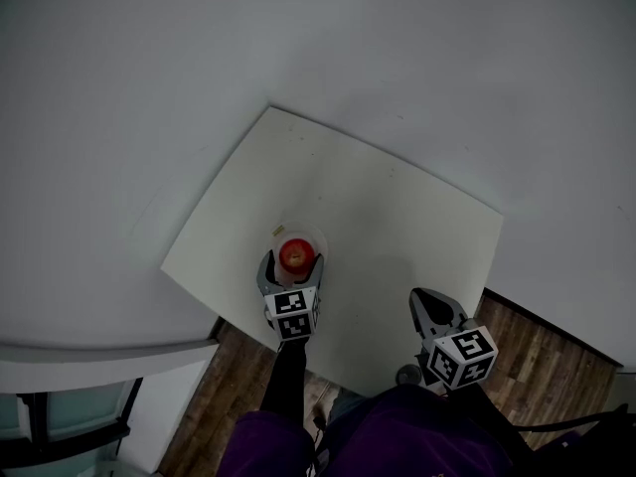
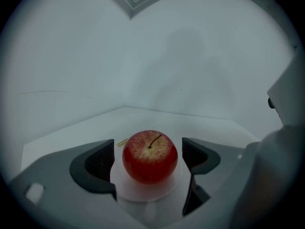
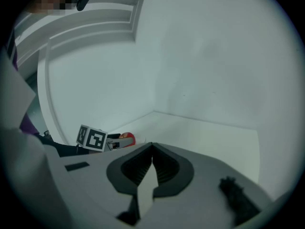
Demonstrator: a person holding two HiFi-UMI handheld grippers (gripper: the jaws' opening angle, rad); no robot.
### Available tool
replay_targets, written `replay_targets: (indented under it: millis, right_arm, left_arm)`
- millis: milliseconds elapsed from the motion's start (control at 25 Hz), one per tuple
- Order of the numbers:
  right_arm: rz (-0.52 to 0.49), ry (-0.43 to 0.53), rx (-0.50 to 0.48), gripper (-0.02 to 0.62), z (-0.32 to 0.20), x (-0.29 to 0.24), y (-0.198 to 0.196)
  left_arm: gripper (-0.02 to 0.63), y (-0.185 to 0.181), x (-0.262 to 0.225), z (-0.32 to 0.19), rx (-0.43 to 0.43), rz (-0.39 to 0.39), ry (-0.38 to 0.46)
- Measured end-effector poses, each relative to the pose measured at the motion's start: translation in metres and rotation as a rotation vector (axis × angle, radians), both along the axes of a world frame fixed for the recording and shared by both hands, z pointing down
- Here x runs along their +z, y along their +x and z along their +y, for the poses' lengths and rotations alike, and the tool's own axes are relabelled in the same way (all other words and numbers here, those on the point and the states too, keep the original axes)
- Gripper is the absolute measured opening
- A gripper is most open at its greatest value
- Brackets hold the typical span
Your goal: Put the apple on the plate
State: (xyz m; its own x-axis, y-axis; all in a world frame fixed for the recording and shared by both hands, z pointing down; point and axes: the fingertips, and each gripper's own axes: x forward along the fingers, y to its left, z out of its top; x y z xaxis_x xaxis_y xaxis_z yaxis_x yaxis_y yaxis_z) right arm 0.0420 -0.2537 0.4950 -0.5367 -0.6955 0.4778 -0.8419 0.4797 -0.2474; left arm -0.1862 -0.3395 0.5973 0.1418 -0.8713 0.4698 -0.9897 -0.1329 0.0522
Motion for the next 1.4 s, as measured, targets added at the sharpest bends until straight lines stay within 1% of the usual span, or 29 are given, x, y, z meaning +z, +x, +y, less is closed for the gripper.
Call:
replay_targets:
  millis: [280, 360, 440, 520, 600, 680, 760, 840, 880, 960, 1080, 1240, 1400]
  right_arm:
    - [-0.015, 0.014, -0.016, 0.011, 0.003, -0.004, -0.003]
    - [-0.02, 0.019, -0.025, 0.011, 0.004, -0.005, -0.005]
    - [-0.024, 0.027, -0.034, 0.011, 0.005, -0.007, -0.007]
    - [-0.029, 0.033, -0.044, 0.011, 0.007, -0.009, -0.011]
    - [-0.038, 0.036, -0.06, 0.011, 0.01, -0.01, -0.017]
    - [-0.049, 0.046, -0.076, 0.011, 0.012, -0.015, -0.022]
    - [-0.066, 0.061, -0.086, 0.011, 0.015, -0.021, -0.024]
    - [-0.09, 0.076, -0.094, 0.011, 0.02, -0.027, -0.026]
    - [-0.101, 0.08, -0.098, 0.011, 0.022, -0.029, -0.027]
    - [-0.112, 0.088, -0.108, 0.011, 0.024, -0.032, -0.029]
    - [-0.12, 0.115, -0.126, 0.011, 0.025, -0.039, -0.035]
    - [-0.13, 0.126, -0.139, 0.011, 0.034, -0.043, -0.034]
    - [-0.141, 0.151, -0.138, 0.011, 0.035, -0.052, -0.03]
  left_arm:
    - [0.434, 0.001, -0.022, 0.016, -0.021, 0.013, 0.044]
    - [0.426, 0.003, -0.031, 0.023, -0.024, 0.011, 0.073]
    - [0.422, 0.006, -0.042, 0.029, -0.023, -0.009, 0.11]
    - [0.407, 0.009, -0.051, 0.037, -0.026, -0.02, 0.128]
    - [0.37, 0.01, -0.062, 0.048, -0.042, -0.004, 0.144]
    - [0.299, 0.014, -0.079, 0.059, -0.059, 0.019, 0.177]
    - [0.212, 0.019, -0.094, 0.071, -0.069, 0.014, 0.214]
    - [0.074, 0.02, -0.107, 0.085, -0.101, 0.013, 0.248]
    - [0.009, 0.021, -0.113, 0.092, -0.123, 0.027, 0.261]
    - [0.008, 0.022, -0.122, 0.102, -0.153, 0.068, 0.269]
    - [0.008, 0.027, -0.132, 0.113, -0.157, 0.107, 0.274]
    - [0.008, 0.032, -0.143, 0.137, -0.174, 0.108, 0.278]
    - [0.008, 0.04, -0.148, 0.148, -0.182, 0.101, 0.277]
